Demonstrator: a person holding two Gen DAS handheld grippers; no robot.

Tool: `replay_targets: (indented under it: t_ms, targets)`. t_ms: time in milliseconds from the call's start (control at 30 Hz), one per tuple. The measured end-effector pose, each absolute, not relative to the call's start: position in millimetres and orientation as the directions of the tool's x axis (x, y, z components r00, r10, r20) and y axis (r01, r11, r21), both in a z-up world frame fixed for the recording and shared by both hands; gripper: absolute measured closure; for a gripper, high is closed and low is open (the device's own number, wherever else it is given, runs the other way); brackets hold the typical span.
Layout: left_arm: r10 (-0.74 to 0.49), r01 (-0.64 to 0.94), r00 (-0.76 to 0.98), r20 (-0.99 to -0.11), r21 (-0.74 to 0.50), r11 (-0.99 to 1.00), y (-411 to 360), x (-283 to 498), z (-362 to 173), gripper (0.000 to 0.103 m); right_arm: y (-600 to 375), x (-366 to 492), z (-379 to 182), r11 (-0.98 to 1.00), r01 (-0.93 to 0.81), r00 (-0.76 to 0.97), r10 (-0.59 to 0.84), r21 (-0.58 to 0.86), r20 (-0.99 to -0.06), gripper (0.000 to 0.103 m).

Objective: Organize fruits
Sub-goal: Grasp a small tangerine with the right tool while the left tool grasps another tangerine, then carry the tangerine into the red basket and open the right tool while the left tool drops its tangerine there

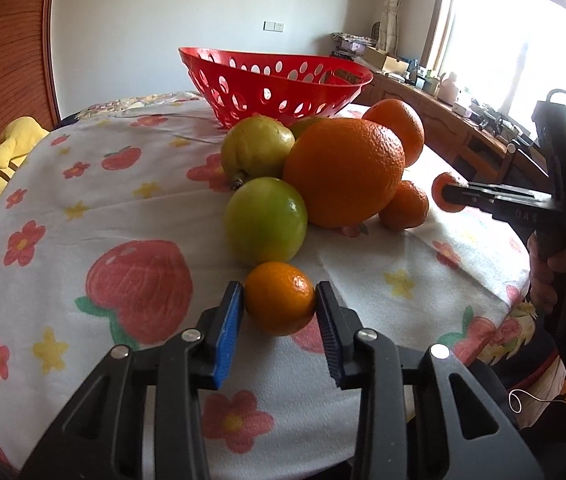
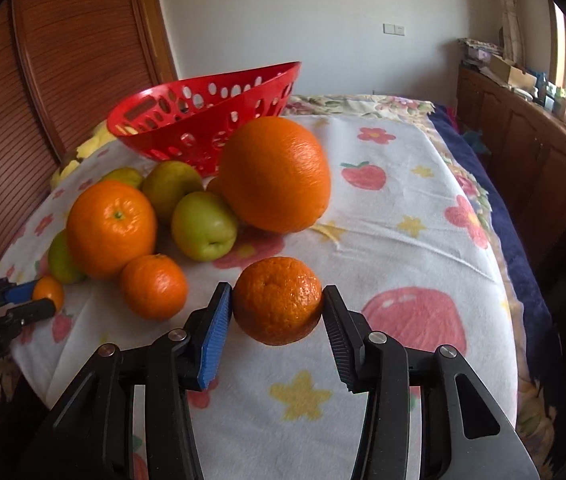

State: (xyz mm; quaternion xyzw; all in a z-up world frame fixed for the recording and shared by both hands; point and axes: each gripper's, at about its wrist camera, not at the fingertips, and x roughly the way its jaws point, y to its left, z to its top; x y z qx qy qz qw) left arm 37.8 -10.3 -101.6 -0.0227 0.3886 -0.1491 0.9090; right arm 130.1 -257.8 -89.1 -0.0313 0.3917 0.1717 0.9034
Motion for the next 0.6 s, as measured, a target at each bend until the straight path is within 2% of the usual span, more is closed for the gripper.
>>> replay_targets:
  t_ms: [300, 600]
  targets:
    - [-0.302, 0.270, 0.710, -0.637, -0.150, 0.951, -5, 23, -70, 0.068, -252, 124, -93, 0.933, -0.348, 0.627, 0.302, 0.089, -0.719, 0.057]
    - [-0.302, 0.288, 0.752, -0.585, -0.121, 0.950, 0, 37, -44, 0.068, -244, 124, -54, 0.919, -0.391, 0.674, 0.329, 0.058, -0.662, 0.057]
